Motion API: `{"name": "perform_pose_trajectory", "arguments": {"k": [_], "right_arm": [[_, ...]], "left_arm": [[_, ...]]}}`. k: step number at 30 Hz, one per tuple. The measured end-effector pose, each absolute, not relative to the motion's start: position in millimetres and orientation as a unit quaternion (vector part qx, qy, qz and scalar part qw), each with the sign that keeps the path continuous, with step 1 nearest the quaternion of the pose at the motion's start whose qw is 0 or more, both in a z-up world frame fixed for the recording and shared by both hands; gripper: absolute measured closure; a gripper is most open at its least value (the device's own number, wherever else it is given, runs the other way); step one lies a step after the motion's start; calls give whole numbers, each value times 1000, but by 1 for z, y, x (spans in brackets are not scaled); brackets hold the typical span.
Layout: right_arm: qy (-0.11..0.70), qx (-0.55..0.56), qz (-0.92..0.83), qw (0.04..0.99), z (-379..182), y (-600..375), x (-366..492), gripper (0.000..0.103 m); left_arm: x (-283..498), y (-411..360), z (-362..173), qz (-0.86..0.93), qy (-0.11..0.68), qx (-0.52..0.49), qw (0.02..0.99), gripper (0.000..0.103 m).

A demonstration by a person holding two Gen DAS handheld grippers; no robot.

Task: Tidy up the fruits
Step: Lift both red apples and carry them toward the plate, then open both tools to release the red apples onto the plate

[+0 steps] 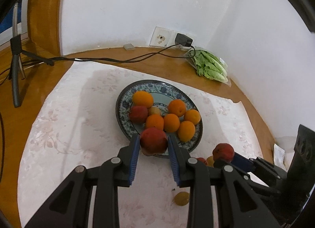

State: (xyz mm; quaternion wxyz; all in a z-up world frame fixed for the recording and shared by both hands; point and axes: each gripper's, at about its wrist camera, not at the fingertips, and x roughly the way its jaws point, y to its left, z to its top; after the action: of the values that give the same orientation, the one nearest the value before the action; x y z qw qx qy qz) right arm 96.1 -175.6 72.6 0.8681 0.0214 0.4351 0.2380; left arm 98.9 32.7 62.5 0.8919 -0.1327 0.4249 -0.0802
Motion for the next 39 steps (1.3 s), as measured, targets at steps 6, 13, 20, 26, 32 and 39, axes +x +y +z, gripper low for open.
{"name": "perform_pose_trajectory", "arguments": {"k": [6, 13, 20, 26, 32, 39], "right_arm": [[435, 19, 244, 867, 69, -169, 105, 71], [439, 13, 246, 864, 61, -161, 111, 71], [440, 7, 249, 863, 55, -151, 118, 71], [447, 2, 249, 859, 46, -145, 124, 71], [450, 0, 246, 859, 40, -143, 129, 71], [446, -9, 244, 861, 38, -138, 132, 71]], "left_arm": [[109, 24, 52, -83, 428, -117, 892, 73], [116, 23, 36, -84, 424, -108, 895, 73], [126, 27, 28, -66, 422, -97, 899, 73], [133, 30, 22, -66, 424, -102, 897, 74], [137, 31, 21, -67, 427, -103, 896, 74], [138, 31, 20, -67, 427, -103, 896, 74]]}}
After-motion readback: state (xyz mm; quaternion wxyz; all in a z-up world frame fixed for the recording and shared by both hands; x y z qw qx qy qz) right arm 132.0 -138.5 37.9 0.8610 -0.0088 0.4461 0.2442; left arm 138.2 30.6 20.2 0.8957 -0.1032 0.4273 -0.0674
